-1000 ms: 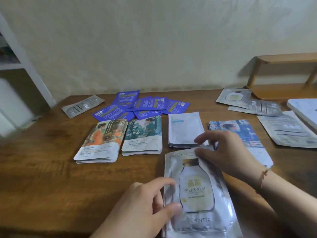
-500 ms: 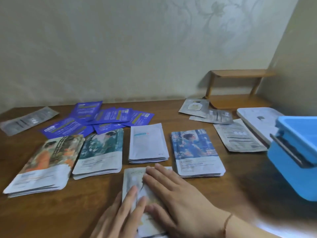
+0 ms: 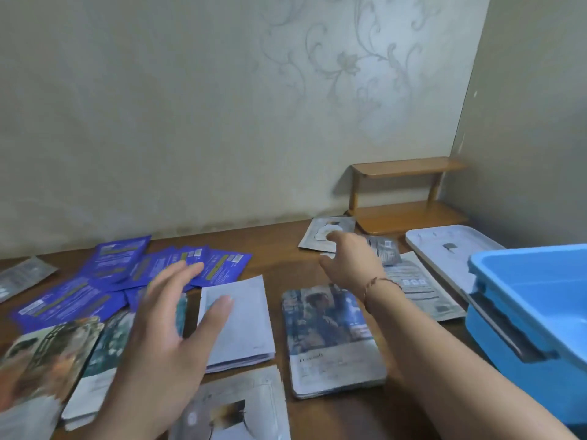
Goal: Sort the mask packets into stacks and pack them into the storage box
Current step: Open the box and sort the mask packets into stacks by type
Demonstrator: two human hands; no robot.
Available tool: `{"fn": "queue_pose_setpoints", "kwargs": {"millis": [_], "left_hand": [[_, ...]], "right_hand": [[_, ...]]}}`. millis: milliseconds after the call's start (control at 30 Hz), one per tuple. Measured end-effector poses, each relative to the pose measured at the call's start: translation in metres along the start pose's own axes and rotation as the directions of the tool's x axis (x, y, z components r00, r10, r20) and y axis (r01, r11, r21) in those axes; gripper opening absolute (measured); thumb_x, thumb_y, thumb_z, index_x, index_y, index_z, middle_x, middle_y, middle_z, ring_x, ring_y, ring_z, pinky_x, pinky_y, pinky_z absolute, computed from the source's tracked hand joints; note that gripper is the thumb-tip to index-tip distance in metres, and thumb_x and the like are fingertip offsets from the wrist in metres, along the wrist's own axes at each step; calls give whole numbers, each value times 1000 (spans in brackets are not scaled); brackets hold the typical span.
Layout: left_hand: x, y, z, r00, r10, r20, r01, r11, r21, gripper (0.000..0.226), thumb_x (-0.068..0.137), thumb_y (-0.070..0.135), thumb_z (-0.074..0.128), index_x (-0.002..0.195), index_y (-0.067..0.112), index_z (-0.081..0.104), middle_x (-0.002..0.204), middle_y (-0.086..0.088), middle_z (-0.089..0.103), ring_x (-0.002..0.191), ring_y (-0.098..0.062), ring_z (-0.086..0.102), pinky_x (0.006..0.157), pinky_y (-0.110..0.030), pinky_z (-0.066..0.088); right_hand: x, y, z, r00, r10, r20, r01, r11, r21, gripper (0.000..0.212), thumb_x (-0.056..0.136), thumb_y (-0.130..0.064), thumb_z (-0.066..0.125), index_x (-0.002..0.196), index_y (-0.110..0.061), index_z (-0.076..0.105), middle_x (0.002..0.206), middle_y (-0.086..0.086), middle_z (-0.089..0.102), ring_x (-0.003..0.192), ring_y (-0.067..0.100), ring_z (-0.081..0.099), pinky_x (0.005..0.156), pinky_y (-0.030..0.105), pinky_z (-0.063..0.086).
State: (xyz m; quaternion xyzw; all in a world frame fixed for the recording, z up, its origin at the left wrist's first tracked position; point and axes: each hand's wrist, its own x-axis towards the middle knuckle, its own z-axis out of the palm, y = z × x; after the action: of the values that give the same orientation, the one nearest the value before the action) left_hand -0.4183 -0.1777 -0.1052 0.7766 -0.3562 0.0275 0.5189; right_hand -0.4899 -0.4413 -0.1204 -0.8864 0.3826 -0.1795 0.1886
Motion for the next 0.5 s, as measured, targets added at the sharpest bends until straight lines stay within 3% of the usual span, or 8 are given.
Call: {"fn": "queue_pose_setpoints", "kwargs": {"millis": [100, 200, 267, 367, 433, 500], "left_hand": [[59, 1, 43, 990, -28, 135, 23, 999, 44, 48, 84, 52, 65, 125, 28, 57, 132, 13, 46, 130, -5, 40, 105, -26, 33], [104, -8, 78, 956, -27, 293, -4, 994, 106, 39, 89, 42, 64, 125, 28, 58, 130, 15, 48, 124, -4, 44, 100, -21, 35], [125, -18, 92, 920, -105, 378, 78, 993, 85, 40, 88, 47, 63, 126, 32, 58, 130, 16, 50, 122, -3, 46, 103, -26, 40], [150, -21, 110, 860, -227, 456, 281, 958, -52, 42, 90, 43, 64, 127, 25, 58, 126, 8, 58, 118, -7, 54, 100, -28, 45], [163, -20, 123, 801, -330, 500, 499, 829, -252, 46, 94, 35, 62, 133, 12, 52, 127, -1, 58, 122, -15, 54, 106, -31, 42], [176, -19, 137, 691, -427, 583, 717, 503, -482, 58, 97, 29, 58, 141, -3, 39, 139, -19, 47, 134, -29, 44, 113, -36, 36]], "right_hand": [[61, 10, 20, 996, 20, 82, -10, 993, -118, 48, 85, -31, 63, 129, -16, 51, 133, 6, 54, 120, 27, 50, 94, 39, 47], [104, 14, 37, 986, 22, 163, 20, 968, -250, 65, 78, -52, 65, 135, -28, 45, 141, 0, 45, 135, 28, 30, 105, 55, 32], [119, 17, 50, 972, 47, 231, 24, 955, -297, 56, 81, -50, 58, 133, -28, 49, 137, 3, 49, 131, 28, 36, 104, 53, 35], [120, 20, 62, 976, 4, 215, 69, 942, -328, 34, 90, -35, 42, 115, -22, 61, 117, 8, 60, 106, 27, 55, 91, 44, 47], [115, 20, 60, 985, -72, 159, 129, 913, -386, 30, 94, -29, 39, 105, -16, 64, 108, 9, 62, 96, 28, 58, 78, 36, 47], [107, 15, 48, 989, -130, 70, 147, 895, -421, 25, 95, -24, 39, 91, -17, 63, 92, 7, 61, 85, 29, 58, 67, 30, 41]]}}
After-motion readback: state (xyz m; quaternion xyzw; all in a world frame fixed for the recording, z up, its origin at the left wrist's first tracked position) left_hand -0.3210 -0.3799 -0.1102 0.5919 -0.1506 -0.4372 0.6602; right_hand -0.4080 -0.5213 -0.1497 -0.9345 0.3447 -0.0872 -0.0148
